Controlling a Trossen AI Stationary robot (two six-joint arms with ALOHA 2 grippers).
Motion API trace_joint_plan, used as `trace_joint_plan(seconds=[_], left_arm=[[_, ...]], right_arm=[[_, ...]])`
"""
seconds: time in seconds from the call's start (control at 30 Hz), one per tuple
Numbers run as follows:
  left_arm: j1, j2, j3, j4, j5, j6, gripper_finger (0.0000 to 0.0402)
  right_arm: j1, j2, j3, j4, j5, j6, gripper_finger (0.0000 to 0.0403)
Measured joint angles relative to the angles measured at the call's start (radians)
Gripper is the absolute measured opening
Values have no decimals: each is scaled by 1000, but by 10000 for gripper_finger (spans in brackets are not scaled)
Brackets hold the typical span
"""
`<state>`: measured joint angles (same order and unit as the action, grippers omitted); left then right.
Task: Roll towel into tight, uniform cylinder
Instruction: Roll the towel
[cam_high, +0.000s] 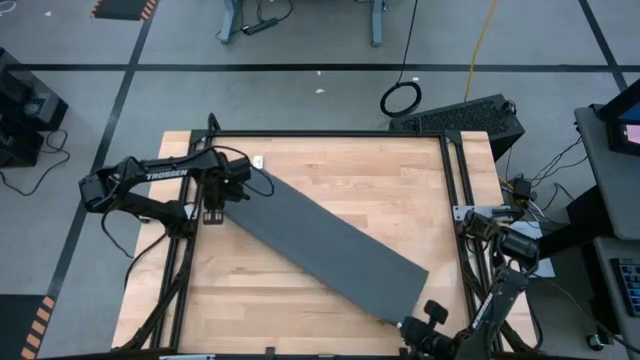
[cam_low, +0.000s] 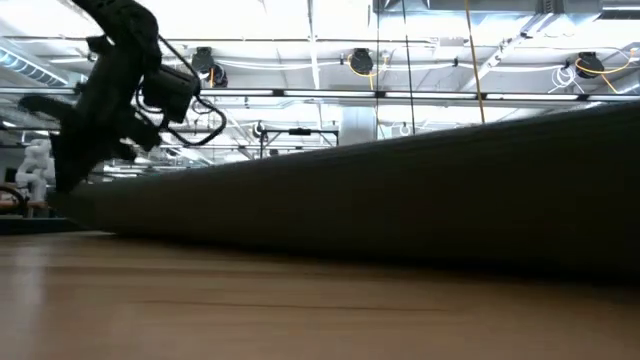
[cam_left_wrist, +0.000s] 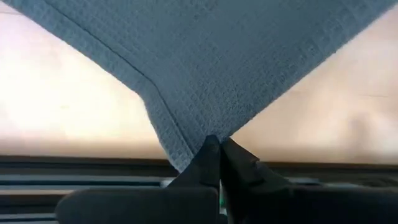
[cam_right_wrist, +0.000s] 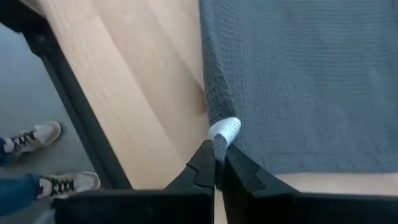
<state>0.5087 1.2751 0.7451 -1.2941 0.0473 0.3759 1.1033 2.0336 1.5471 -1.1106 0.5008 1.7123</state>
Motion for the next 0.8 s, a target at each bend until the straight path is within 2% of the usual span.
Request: trace_joint_plan(seconds=[0.07,0.23,0.37,0.5,0.67,0.8], left_arm=[[-27,-1,32,-72,81,-24,1],[-112,-17,89,-171,96,-55,1],[-153,-19,130,-149,116,-52,1],[-177,-16,142,-72,169,-25,0],[-183,17,142,-112,199,4,0],[-181,16,142,-122,148,-21,0]], right_arm=[[17,-11,0,-16,-10,20,0],[54,-44,0,69,-11,30,0],[84,-87,0,125,-30,34,0],[91,-125,0,69,-60,60,0],[85,-144,0,36,-80,61,0],[68,-163,0,36,-162,61,0]])
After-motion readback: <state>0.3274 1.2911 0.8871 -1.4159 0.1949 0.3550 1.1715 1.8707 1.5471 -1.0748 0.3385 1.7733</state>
